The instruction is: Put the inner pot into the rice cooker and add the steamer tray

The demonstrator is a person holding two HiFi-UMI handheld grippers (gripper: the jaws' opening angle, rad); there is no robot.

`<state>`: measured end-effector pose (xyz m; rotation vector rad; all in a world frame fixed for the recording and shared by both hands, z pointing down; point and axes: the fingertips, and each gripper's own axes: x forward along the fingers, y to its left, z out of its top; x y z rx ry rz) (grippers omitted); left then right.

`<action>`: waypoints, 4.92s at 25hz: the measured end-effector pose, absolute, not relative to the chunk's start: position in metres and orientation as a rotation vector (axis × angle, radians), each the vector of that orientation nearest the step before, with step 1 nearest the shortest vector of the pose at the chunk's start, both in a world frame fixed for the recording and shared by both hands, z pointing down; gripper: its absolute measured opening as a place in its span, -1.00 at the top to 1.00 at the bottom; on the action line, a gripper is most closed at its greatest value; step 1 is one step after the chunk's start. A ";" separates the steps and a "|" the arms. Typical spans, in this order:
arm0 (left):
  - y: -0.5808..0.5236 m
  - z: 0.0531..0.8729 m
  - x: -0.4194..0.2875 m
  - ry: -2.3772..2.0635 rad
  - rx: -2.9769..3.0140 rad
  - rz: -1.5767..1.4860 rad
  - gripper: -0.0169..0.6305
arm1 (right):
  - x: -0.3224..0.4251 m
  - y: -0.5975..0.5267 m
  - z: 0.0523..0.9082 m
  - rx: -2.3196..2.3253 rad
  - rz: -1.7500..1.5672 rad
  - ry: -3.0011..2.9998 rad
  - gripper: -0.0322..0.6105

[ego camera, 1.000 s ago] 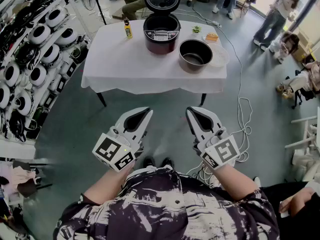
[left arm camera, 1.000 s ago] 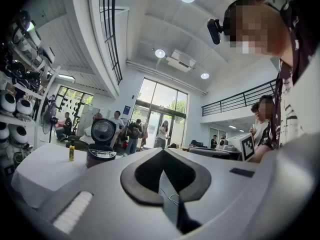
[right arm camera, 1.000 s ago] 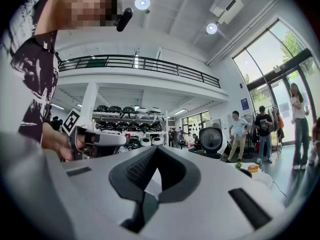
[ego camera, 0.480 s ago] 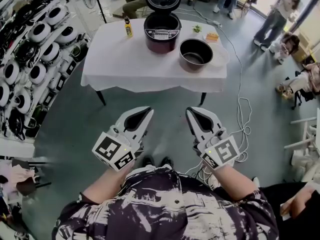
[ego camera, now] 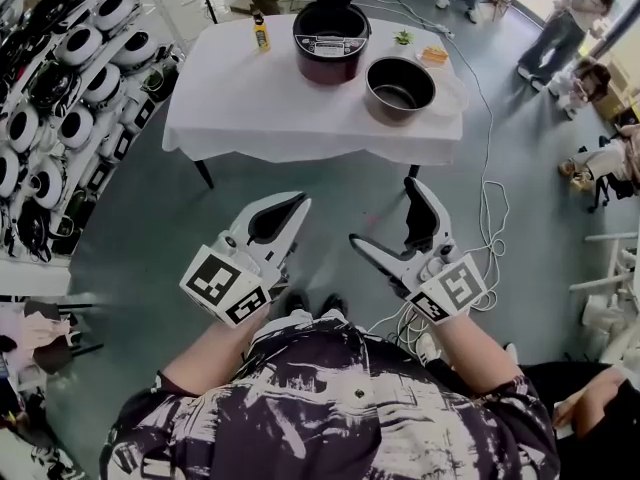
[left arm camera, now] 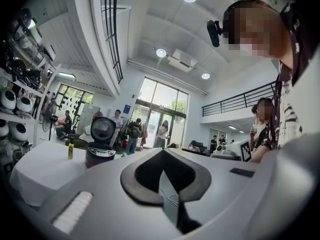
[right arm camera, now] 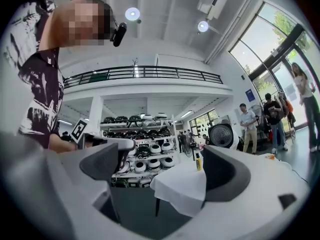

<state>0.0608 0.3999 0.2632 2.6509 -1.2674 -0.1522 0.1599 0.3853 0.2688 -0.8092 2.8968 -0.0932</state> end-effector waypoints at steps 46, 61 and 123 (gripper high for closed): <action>0.056 0.291 -0.042 -1.141 2.709 -0.150 0.93 | 0.056 0.049 0.284 -0.911 -0.049 2.971 -0.60; -0.104 0.291 -0.016 -1.336 2.648 -0.110 0.93 | 0.109 -0.130 0.293 -0.785 -0.045 3.027 -0.60; -0.167 0.303 -0.058 -1.082 2.668 -0.160 0.93 | 0.349 -0.168 0.618 -1.897 -1.937 2.877 0.90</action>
